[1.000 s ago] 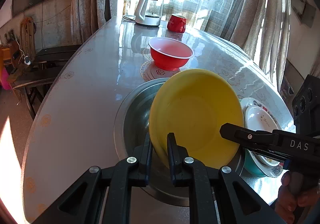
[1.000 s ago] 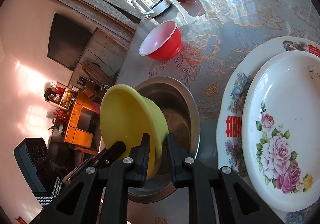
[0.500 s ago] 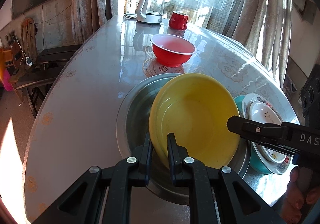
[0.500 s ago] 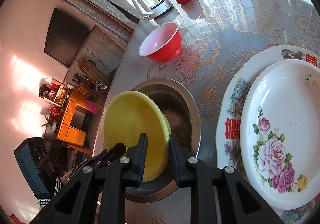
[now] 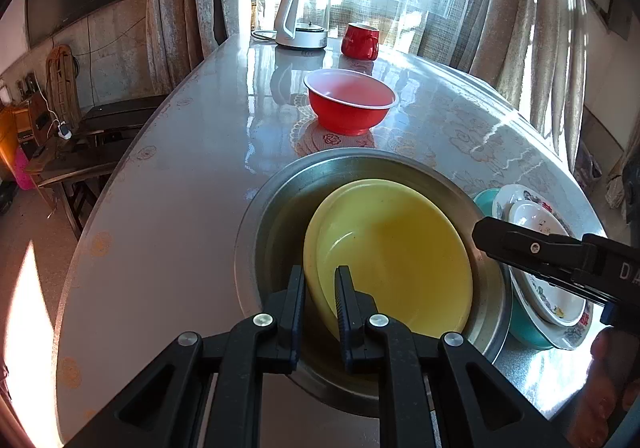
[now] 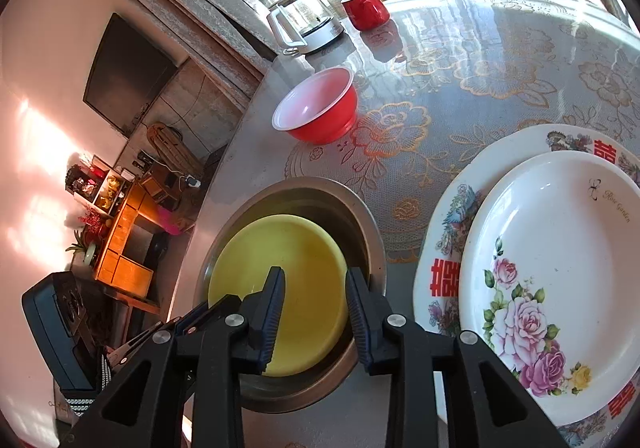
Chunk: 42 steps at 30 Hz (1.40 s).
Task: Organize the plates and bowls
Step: 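Lower the yellow bowl into the steel bowl with both grippers, then open both grippers and withdraw from the yellow bowl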
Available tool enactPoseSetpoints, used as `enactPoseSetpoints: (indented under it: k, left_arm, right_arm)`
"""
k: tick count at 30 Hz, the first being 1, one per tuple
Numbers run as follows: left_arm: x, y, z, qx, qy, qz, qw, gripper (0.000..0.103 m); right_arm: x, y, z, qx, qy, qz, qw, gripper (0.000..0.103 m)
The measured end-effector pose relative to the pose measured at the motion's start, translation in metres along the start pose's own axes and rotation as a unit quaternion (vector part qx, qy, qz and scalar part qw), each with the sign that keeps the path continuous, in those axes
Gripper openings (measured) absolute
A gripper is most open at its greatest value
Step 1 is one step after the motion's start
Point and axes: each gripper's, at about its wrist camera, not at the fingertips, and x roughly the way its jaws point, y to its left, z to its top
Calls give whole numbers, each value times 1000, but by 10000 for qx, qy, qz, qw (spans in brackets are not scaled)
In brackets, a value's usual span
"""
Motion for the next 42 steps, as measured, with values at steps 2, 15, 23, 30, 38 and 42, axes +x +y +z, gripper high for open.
enactPoseSetpoints:
  k: [2,15,23,30,38,42]
  left_arm:
    - [1,1,1,-3,1,-2,10000,15]
    - [-3,0,3,36,-142,146,9998,15]
    - [-23,7,12,-61,-509,258,9983,37]
    - [-22,8,9,-180,-543,299,9979,62]
    - [-21,6,9,-151,-503,448,9976,76]
    - [-20,8,11,-174,-441,518,9975,83]
  right_arm:
    - [-1,1,0,-27,-6,64,10000,32]
    - [-5,-4,-4,52,-43,70,10000,32]
    - [-9,-3,-6,44,-100,112,9999,32]
    - [-10,-2,-8,25,-108,58,9999,32]
    - [-12,-2,-9,19,-142,40,9999,32]
    - [-15,-2,-8,6,-186,52,9998,32]
